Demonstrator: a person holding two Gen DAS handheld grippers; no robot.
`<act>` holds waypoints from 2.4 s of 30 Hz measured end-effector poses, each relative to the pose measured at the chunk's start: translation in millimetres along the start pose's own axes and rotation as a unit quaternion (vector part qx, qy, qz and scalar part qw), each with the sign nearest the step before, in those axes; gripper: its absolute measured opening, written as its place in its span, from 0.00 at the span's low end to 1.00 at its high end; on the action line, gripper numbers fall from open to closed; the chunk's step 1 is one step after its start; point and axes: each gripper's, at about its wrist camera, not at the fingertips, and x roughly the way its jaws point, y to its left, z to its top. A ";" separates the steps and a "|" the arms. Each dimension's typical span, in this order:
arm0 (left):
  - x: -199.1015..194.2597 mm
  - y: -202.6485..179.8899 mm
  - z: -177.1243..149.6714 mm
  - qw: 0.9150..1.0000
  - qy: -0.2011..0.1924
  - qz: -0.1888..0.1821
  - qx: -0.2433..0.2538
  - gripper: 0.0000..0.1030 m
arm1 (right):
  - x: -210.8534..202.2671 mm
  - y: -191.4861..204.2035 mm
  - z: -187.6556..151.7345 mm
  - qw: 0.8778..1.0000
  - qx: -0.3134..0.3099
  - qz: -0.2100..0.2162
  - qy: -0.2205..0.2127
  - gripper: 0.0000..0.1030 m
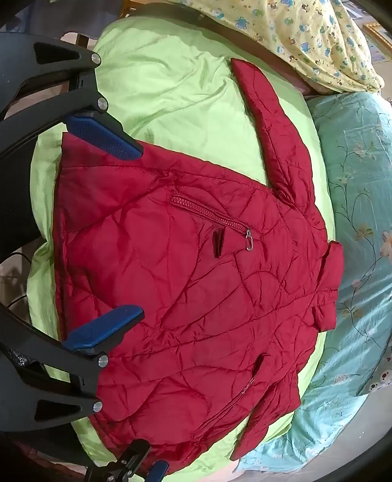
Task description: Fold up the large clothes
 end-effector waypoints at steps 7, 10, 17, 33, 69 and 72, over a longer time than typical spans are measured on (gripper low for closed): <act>0.4 -0.3 3.1 1.000 -0.002 0.004 0.000 0.95 | 0.4 -2.7 2.3 1.000 0.003 0.001 0.000 1.00; 0.1 0.6 2.9 1.000 -0.004 0.003 0.000 0.95 | -0.7 5.4 0.2 1.000 0.004 0.001 -0.001 1.00; 1.3 0.2 4.0 1.000 -0.002 0.000 0.001 0.95 | 0.9 -1.9 3.7 1.000 0.001 0.003 -0.004 1.00; 2.6 -0.4 4.4 1.000 -0.001 0.000 0.000 0.95 | 1.1 -1.4 6.1 1.000 0.003 0.004 -0.001 1.00; 7.6 0.2 6.7 1.000 0.000 0.006 0.003 0.95 | 4.7 -3.3 12.3 1.000 0.004 0.006 0.001 1.00; 9.1 0.6 8.3 1.000 0.014 0.011 0.008 0.95 | 5.9 -3.7 13.5 1.000 0.007 0.010 0.001 1.00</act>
